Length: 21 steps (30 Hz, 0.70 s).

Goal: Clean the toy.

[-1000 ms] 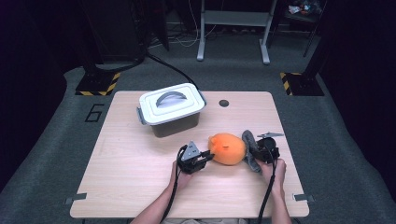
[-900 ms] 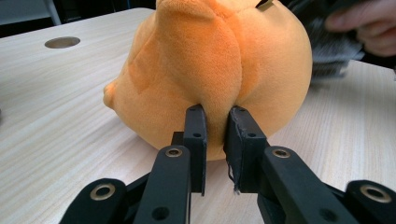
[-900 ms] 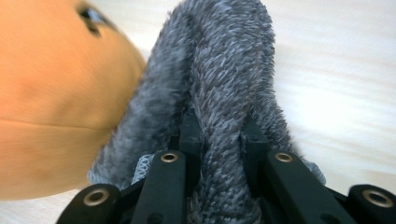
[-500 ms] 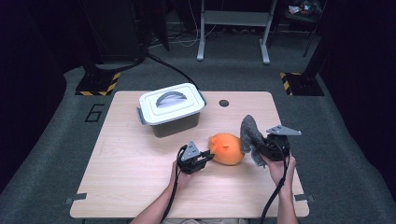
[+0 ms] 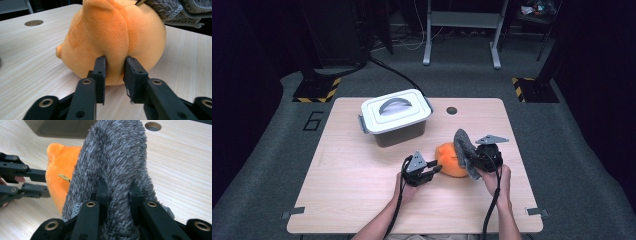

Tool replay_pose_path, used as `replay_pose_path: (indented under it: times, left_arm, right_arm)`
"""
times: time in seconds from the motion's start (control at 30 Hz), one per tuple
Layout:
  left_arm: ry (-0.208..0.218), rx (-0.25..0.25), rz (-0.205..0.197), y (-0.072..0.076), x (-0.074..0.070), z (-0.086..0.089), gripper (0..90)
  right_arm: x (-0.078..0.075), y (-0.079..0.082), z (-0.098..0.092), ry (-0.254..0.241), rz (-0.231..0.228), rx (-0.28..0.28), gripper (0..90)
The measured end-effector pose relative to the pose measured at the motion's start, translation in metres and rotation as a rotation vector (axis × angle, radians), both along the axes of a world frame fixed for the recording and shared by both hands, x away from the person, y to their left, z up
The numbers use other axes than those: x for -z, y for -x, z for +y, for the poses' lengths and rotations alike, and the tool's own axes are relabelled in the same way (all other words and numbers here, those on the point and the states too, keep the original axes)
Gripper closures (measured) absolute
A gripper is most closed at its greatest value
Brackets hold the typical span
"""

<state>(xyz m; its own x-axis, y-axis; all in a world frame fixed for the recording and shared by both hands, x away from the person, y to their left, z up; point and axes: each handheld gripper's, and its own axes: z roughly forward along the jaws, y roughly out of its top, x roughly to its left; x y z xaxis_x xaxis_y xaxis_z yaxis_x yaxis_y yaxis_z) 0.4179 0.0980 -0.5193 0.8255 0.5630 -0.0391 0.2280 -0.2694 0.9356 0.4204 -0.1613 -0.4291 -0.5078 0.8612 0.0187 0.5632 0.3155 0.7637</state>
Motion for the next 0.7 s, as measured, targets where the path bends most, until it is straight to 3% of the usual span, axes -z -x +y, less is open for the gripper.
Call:
replay_pose_path:
  times: [0.33,0.47,0.53,0.7]
  left_arm:
    - [-0.09,-0.025,-0.035,0.002,0.0,-0.009,49.4]
    - [-0.156,-0.037,-0.069,0.001,0.0,-0.015,48.3]
    - [-0.169,-0.039,-0.083,0.0,0.001,-0.018,54.4]
    - [-0.156,-0.063,-0.048,-0.001,0.0,-0.02,78.2]
  right_arm:
    - [0.001,-0.013,-0.002,0.0,0.012,0.023,76.0]
    - [0.001,-0.018,-0.002,0.001,0.012,0.027,76.0]
    - [0.001,-0.02,-0.002,0.004,0.01,0.025,76.0]
    - [0.0,-0.02,-0.004,-0.008,0.004,0.027,76.0]
